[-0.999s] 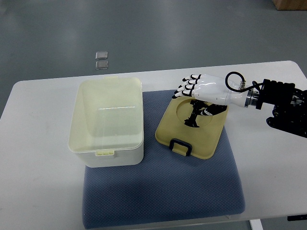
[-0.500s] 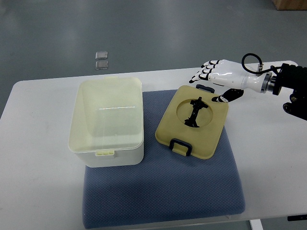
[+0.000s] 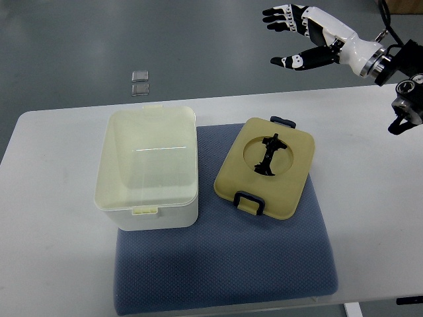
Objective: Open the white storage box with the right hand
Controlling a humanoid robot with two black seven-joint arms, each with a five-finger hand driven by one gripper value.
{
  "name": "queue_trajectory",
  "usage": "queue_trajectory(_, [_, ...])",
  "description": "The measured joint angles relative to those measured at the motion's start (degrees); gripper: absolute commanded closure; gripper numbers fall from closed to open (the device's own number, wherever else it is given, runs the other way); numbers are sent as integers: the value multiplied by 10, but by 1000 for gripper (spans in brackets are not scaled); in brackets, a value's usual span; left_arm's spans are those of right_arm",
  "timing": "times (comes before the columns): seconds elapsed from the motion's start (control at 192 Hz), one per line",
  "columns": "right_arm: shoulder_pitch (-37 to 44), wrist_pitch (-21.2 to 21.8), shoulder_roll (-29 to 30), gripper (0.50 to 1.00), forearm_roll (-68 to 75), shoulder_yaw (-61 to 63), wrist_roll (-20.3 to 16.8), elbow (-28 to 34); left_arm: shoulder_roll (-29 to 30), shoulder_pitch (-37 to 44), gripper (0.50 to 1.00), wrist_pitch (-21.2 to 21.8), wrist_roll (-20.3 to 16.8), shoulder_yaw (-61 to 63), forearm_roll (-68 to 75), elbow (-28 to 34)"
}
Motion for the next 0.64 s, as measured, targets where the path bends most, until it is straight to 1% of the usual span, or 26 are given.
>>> queue_trajectory(0.062, [-9, 1, 8, 640, 76, 0, -43, -1, 0, 0, 500, 0, 0, 0, 0, 0])
queue_trajectory(0.13, [-18, -3, 13, 630, 140, -1, -81, -2, 0, 0, 500, 0, 0, 0, 0, 0])
queue_trajectory(0.182, [-23, -6, 16, 611, 177, -1, -104, -3, 0, 0, 500, 0, 0, 0, 0, 0])
queue_trajectory(0.229, [-28, -7, 19, 611, 203, -2, -119, -4, 0, 0, 500, 0, 0, 0, 0, 0])
queue_trajectory(0.297, [-38, -11, 21, 601, 222, -2, -127, -4, 0, 0, 500, 0, 0, 0, 0, 0])
queue_trajectory(0.344, [-45, -16, 22, 577, 228, 0, -127, -5, 0, 0, 500, 0, 0, 0, 0, 0])
queue_trajectory(0.5, [-60, -28, 25, 576, 233, 6, -126, -10, 0, 0, 500, 0, 0, 0, 0, 0])
queue_trajectory(0.64, [-68, -22, 41, 574, 233, 7, -125, -12, 0, 0, 500, 0, 0, 0, 0, 0])
